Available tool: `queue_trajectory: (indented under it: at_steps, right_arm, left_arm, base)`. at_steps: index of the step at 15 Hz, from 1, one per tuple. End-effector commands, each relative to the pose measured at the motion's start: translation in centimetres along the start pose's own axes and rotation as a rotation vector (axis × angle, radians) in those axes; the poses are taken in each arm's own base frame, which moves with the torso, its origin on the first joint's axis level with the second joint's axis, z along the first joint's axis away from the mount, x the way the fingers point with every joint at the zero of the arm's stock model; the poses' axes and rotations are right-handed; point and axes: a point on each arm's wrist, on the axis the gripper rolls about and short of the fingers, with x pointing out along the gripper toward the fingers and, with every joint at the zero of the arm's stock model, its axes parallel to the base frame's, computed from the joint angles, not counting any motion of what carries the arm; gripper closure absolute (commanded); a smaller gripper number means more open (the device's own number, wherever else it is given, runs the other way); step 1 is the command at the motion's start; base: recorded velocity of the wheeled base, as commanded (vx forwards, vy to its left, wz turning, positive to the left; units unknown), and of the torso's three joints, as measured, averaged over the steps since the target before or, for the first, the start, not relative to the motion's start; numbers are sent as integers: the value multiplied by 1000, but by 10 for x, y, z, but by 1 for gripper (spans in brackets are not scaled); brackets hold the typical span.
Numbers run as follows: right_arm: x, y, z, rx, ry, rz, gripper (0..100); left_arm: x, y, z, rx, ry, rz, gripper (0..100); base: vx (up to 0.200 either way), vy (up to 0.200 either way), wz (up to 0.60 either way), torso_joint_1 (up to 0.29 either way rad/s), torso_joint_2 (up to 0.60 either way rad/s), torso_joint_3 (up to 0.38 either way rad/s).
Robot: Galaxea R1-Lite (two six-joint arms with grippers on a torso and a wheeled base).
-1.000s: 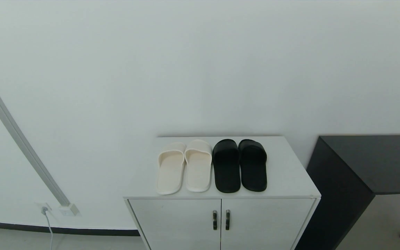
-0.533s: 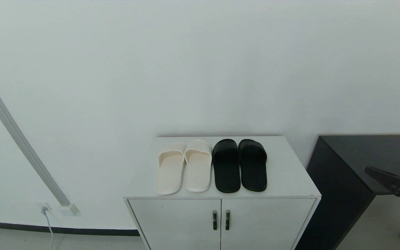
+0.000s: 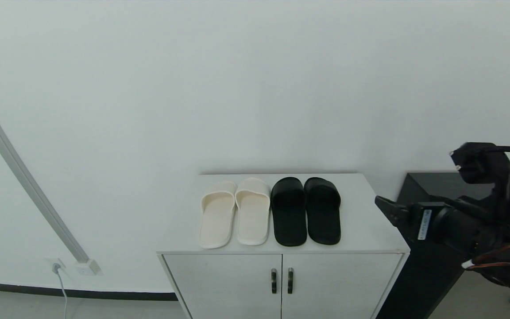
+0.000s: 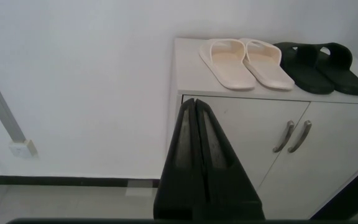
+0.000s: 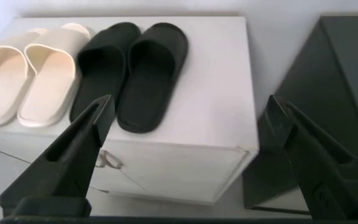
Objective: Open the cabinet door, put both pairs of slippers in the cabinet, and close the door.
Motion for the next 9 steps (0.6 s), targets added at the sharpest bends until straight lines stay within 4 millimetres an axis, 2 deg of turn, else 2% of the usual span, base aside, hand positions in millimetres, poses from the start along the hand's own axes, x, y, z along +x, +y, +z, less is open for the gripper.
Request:
queue_trajectory:
  at_steps: [1, 5, 9]
  right_arm:
    - [35, 29, -14, -3, 36, -21, 0]
    - [84, 68, -42, 11, 50, -8, 0]
    - [128, 93, -62, 13, 38, -24, 0]
  left_arm:
    - [0, 0, 0, -1, 1, -1, 100]
    - [0, 0, 0, -1, 1, -1, 100]
    - [0, 0, 0, -1, 1, -1, 100]
  base:
    - [0, 0, 0, 0, 0, 0]
    - [0, 0, 0, 0, 0, 0]
    - [0, 0, 0, 0, 0, 0]
